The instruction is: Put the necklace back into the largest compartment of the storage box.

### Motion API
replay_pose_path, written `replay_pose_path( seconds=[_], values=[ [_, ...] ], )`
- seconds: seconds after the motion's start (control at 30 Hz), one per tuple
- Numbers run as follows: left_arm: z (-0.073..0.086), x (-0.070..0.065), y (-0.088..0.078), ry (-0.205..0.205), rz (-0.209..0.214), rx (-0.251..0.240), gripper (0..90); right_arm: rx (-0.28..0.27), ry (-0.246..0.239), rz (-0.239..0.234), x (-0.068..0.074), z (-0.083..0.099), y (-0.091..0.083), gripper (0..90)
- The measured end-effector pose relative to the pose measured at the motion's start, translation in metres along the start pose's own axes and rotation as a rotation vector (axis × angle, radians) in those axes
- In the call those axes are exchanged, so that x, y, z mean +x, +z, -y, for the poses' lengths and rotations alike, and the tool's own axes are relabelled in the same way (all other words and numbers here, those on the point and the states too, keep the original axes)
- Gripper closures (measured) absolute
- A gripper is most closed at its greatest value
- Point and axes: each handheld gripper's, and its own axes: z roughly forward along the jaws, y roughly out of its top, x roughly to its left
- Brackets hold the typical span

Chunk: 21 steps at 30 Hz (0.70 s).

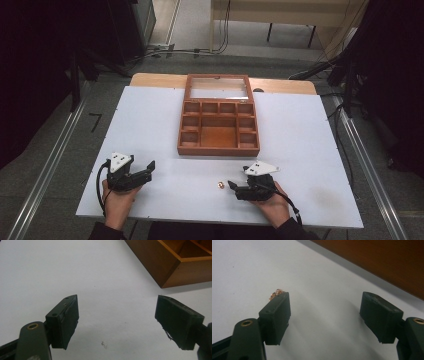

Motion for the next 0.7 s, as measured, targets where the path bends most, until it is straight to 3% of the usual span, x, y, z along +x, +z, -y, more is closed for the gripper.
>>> replay_pose_path(
  seconds=[0.7],
  values=[
    [0.0, 0.0, 0.0, 0.0, 0.001, 0.0, 19.8, 0.01, -0.056, -0.051, 0.017, -0.008, 0.004, 35.5]
  ],
)
